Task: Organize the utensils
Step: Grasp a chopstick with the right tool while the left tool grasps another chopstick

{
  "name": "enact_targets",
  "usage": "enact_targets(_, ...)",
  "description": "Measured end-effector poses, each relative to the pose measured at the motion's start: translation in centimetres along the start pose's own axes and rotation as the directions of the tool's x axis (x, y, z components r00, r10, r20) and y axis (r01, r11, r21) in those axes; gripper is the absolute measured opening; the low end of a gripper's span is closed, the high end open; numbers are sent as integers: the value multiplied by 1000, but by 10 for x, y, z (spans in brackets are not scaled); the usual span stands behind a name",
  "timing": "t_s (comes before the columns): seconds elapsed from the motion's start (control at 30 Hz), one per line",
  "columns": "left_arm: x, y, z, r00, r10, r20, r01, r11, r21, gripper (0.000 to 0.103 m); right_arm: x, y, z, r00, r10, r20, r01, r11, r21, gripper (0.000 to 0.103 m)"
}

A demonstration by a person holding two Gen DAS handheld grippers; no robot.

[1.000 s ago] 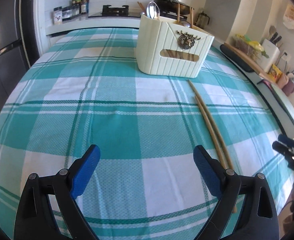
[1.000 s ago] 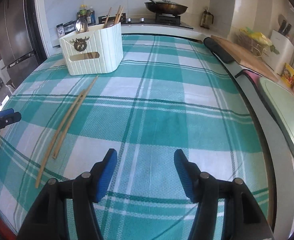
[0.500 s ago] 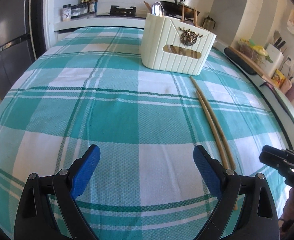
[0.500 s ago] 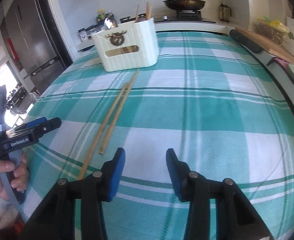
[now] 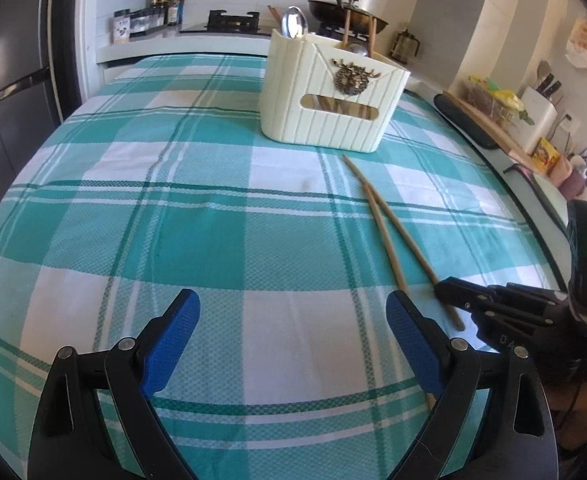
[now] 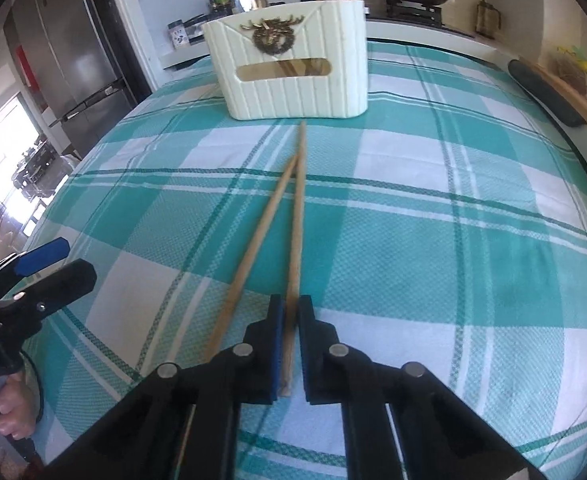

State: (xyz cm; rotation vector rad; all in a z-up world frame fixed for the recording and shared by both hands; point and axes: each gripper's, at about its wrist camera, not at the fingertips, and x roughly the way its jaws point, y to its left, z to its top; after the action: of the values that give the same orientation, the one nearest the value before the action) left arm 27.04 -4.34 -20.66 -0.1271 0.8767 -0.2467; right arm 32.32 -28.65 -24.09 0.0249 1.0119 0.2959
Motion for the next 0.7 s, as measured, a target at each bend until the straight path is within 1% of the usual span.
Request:
enact_targets(0.1, 10, -26, 3, 999, -37, -34, 38, 998, 41, 95, -12, -18, -12, 998, -63, 8, 63, 997, 35, 7)
enact_targets(0.2, 26, -59, -1, 997, -43, -70, 52, 991, 124, 95, -29, -39, -27, 989, -150, 10, 149, 987, 64, 7)
enact_targets(0.27, 40, -79, -5, 997, 9, -81, 7, 981, 195, 95, -39, -53, -38, 982, -189, 7, 188, 979, 84, 7)
enact_targets(0.3, 47, -87, -7, 995, 57, -81, -37, 973, 227, 95, -44, -58, -43, 979, -202, 8, 201, 975, 94, 7)
enact_targets(0.33, 53, -92, -9, 992, 99, -79, -77, 966, 248, 94, -49, -63, -48, 977, -213, 9, 211, 972, 101, 7)
enact_targets(0.37, 58, -93, -11, 989, 123, -80, -99, 961, 257, 93, -53, -66, -54, 975, -223, 11, 221, 970, 102, 7)
enact_targets(0.4, 60, -93, -12, 987, 136, -83, -110, 960, 258, 89, -56, -67, -58, 972, -235, 13, 232, 968, 99, 7)
enact_targets(0.43, 59, -90, -12, 990, 121, -77, -98, 964, 248, 87, -59, -68, -62, 970, -242, 17, 239, 966, 96, 7)
enact_targets(0.47, 57, -86, -13, 991, 114, -71, -94, 967, 239, 78, -61, -68, -66, 970, -242, 22, 239, 966, 95, 7)
enact_targets(0.5, 55, -83, -12, 992, 107, -66, -88, 967, 238, 64, -63, -68, -69, 970, -241, 27, 238, 967, 94, 7)
enact_targets(0.53, 52, -81, -11, 993, 105, -62, -87, 966, 242, 54, -63, -67, -71, 969, -244, 31, 241, 966, 90, 7)
enact_targets(0.57, 50, -79, -10, 993, 104, -58, -87, 966, 245, 31, -64, -66, -72, 968, -248, 38, 244, 966, 88, 7)
enact_targets(0.6, 49, -77, -9, 993, 105, -56, -88, 966, 245, 12, -63, -66, -72, 967, -250, 42, 246, 965, 88, 7)
enact_targets(0.63, 48, -73, -8, 992, 109, -57, -92, 966, 241, 7, -62, -66, -72, 967, -251, 46, 246, 965, 91, 7)
enact_targets(0.7, 47, -63, -6, 991, 120, -58, -105, 971, 213, 6, -61, -67, -69, 966, -253, 52, 248, 964, 97, 7)
